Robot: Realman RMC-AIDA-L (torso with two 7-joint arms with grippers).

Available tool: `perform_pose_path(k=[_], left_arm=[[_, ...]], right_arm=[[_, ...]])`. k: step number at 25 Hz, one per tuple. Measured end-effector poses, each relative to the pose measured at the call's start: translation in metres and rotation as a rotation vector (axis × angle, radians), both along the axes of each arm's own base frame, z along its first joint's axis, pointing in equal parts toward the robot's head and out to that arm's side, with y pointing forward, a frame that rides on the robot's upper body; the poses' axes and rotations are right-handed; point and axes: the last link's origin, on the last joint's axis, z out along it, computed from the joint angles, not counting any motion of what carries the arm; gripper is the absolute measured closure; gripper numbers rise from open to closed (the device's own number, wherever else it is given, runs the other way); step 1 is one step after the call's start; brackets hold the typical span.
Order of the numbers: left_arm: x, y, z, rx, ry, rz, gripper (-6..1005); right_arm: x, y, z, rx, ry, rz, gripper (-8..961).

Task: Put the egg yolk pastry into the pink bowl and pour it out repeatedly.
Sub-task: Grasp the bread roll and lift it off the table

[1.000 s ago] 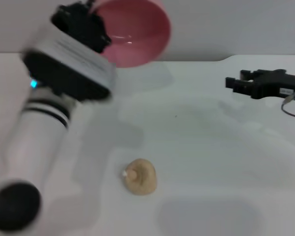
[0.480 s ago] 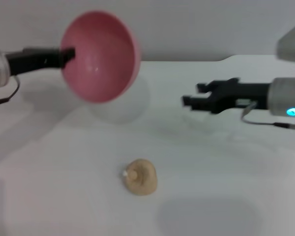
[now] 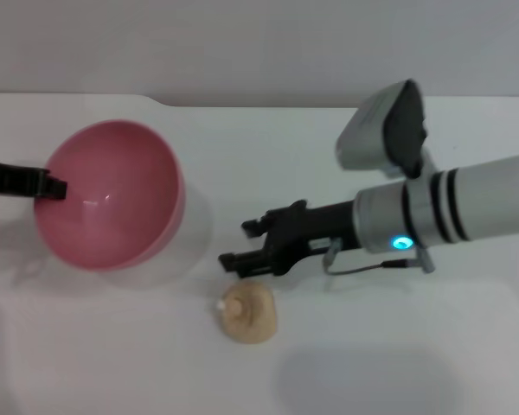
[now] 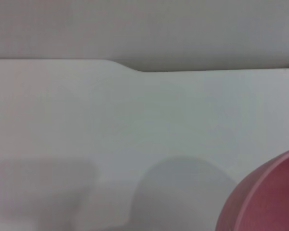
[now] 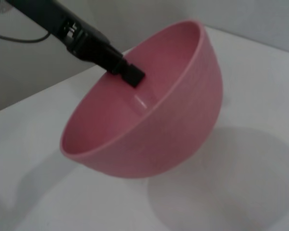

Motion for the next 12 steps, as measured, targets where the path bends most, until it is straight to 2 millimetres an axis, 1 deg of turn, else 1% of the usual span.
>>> perform_pose_path(k=[3,7,12], left_arm=[[0.000,-0.011,0.006,0.008,0.017,0.002,999],[-0.005,-0.020,0.006,-0.008,0.020,0.022,999],[-0.008,-0.023,0.006,-0.017,0.024,0.029,999]], right_arm=[[-0.001,-0.010,-0.015,-0.024,-0.031,0.026,302],[0.003,-0.022,-0.030,-0.049,-0.081,0.023,302],[0.008,-0.025,-0.032,-0.059,-0.086,-0.026,301]])
